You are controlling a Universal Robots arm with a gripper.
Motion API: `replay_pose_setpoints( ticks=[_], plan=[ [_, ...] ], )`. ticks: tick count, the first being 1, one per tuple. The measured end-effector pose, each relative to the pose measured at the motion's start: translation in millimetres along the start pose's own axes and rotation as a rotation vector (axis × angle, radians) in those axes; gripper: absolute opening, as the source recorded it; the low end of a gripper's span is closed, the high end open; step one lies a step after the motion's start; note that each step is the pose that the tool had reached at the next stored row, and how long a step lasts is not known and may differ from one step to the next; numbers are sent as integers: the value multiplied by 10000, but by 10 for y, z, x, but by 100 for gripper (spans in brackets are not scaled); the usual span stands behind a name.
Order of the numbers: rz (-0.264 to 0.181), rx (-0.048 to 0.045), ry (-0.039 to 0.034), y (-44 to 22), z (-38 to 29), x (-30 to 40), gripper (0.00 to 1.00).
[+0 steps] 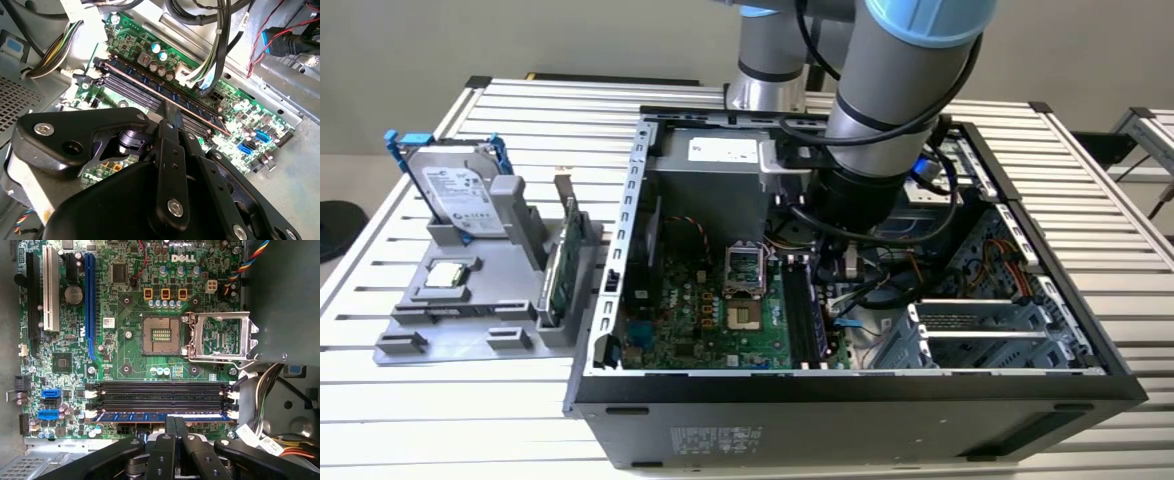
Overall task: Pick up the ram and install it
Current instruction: 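Press down the ram until it locks into place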
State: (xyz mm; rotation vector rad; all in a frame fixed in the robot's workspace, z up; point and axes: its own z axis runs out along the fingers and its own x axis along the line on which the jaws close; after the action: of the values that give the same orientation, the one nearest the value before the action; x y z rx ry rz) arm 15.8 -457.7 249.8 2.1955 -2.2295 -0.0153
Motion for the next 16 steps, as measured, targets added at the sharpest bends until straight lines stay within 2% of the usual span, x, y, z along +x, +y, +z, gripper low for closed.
replay_pose_setpoints(
  ticks=[16],
  plan=[
    [0,0,-2,-20,29,-1,0]
  ],
)
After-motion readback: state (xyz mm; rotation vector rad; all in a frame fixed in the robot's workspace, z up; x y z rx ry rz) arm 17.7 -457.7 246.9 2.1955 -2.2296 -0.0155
